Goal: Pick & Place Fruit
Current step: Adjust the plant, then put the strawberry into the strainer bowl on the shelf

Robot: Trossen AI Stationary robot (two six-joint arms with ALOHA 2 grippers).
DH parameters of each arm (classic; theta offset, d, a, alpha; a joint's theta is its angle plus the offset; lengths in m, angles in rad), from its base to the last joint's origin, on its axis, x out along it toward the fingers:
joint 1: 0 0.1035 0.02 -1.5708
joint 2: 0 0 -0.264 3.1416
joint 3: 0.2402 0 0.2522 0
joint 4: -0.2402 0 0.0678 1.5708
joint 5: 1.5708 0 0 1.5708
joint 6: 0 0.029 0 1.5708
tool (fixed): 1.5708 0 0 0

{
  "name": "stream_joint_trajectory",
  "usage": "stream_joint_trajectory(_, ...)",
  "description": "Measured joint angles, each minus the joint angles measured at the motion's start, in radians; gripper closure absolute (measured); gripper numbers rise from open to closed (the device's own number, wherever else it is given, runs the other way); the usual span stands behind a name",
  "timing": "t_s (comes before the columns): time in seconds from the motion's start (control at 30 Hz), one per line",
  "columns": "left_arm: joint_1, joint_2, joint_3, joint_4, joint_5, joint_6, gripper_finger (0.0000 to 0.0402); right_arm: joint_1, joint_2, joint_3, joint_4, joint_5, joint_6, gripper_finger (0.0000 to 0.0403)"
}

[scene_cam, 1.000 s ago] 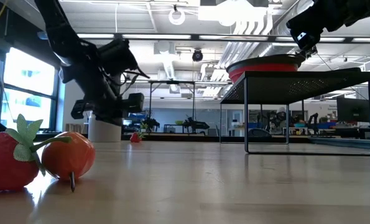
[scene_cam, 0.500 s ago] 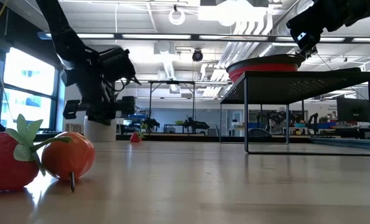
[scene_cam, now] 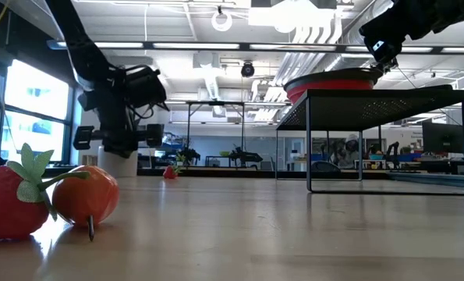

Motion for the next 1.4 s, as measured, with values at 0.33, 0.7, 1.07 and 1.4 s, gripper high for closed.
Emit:
stream_joint_trajectory(0.33,0.045,0.000,0.000,-0.002,0.002,-0.021,0.0401,0.000,0.000,0.000,0.000,0.002,0.000,0.0398)
stream_joint_trajectory(0.7,0.022,-0.019,-0.001,0.042,0.145,0.049,0.0401,0.000,0.000,0.000,0.000,0.002,0.000,0.0398)
stream_joint_trajectory(1.07,-0.102,-0.169,0.091,0.106,0.280,0.505,0.0401,0.000,0.000,0.000,0.006,0.002,0.003,0.0398)
stream_joint_trajectory(1.4,-0.106,-0.172,0.115,0.107,0.314,0.530,0.0401,0.000,0.000,0.000,0.006,0.000,0.000,0.0398)
